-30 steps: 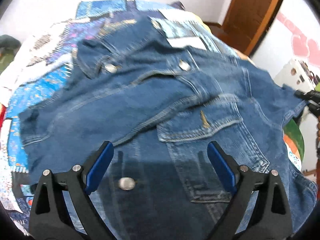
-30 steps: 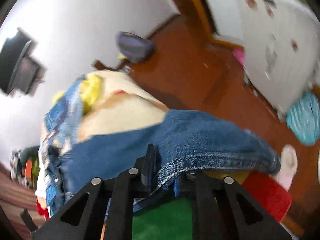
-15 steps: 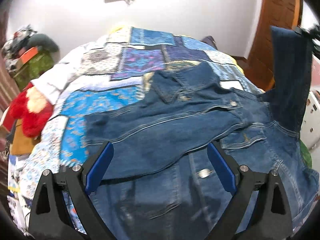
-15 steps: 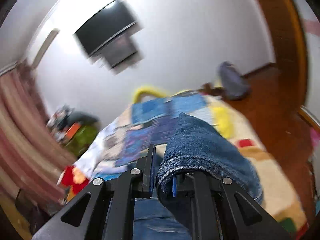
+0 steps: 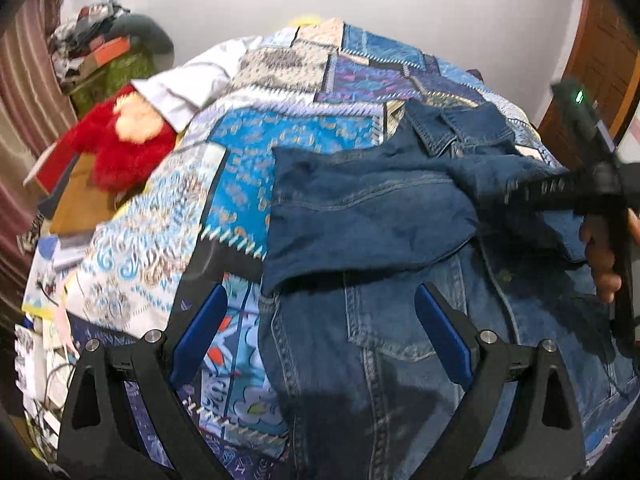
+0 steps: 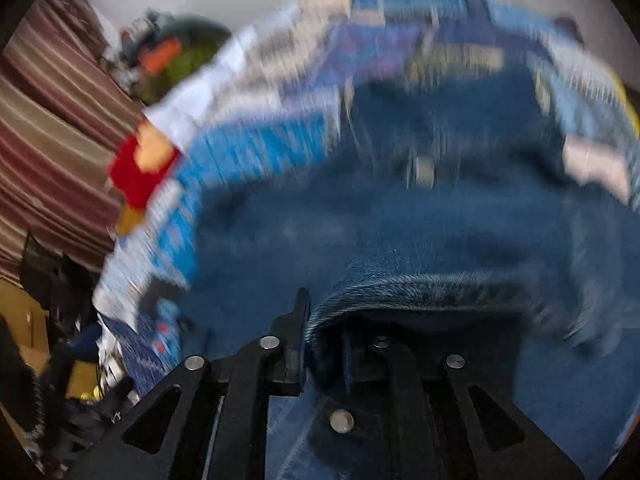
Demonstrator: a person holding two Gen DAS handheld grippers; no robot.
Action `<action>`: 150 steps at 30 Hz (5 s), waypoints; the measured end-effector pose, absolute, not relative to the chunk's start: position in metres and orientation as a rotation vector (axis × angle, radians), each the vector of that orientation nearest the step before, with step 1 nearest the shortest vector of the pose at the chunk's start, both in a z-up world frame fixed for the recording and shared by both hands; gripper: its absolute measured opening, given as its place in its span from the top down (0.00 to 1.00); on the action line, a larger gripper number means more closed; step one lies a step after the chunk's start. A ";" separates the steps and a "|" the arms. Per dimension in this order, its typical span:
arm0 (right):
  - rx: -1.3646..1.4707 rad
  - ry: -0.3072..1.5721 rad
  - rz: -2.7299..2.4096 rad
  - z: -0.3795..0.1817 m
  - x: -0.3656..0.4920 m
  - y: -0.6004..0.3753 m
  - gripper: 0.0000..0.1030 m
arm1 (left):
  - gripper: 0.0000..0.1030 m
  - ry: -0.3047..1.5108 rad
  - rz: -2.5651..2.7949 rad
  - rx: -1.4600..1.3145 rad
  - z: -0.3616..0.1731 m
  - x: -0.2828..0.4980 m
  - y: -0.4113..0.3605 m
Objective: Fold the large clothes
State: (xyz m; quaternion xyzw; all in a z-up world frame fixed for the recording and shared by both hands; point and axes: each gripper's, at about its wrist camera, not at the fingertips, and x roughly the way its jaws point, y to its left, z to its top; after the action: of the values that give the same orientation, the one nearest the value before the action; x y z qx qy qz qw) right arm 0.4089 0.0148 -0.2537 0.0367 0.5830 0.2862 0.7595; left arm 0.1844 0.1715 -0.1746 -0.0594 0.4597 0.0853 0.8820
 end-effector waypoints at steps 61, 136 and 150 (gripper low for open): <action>0.031 1.049 0.353 -0.187 0.408 -0.217 0.89 | 0.83 0.791 0.084 0.005 -0.091 0.346 0.128; -0.104 1.075 0.368 -0.272 0.588 -0.124 0.82 | 0.79 1.082 0.282 -0.282 -0.259 0.361 0.299; -0.170 1.127 0.275 -0.242 0.541 -0.162 0.06 | 0.48 1.119 0.286 -0.234 -0.234 0.340 0.281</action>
State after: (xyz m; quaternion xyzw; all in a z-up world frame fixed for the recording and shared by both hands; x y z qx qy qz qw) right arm 0.5409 -0.1623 -0.2421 -0.0804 0.5316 0.1297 0.8331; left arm 0.3402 0.2808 -0.2336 -0.1105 0.5278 0.1347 0.8313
